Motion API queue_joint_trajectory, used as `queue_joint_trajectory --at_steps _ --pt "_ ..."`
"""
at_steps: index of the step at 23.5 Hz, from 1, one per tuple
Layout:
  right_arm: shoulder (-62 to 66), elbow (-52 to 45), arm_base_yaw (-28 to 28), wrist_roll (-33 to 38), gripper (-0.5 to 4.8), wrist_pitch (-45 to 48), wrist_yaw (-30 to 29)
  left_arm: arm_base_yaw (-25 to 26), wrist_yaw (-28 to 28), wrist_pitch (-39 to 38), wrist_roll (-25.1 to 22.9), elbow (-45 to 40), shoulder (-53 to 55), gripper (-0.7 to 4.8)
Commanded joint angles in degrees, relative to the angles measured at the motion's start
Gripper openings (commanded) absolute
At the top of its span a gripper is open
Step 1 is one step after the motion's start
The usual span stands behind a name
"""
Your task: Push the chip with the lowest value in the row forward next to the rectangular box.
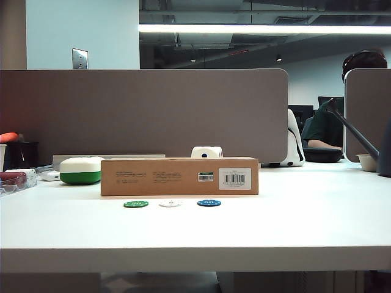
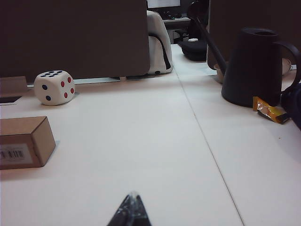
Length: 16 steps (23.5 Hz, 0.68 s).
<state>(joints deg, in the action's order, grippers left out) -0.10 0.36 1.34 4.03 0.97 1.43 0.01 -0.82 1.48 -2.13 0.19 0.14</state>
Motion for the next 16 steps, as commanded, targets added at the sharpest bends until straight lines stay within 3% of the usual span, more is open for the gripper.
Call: queue_joint_trajectory --at_steps 1,11,16 --pt "-0.02 -0.28 -0.04 0.02 -0.06 0.70 -0.07 0.00 -0.02 0.74 -0.44 0.24 0.00 -0.05" --pt "-0.02 -0.28 -0.04 0.04 -0.06 0.50 -0.09 -0.09 -0.02 0.37 -0.44 0.87 0.00 -0.05" --pt "-0.02 -0.28 -0.04 1.18 -0.06 0.44 -0.11 -3.02 -0.44 -10.21 -0.44 6.25 3.02 -0.05"
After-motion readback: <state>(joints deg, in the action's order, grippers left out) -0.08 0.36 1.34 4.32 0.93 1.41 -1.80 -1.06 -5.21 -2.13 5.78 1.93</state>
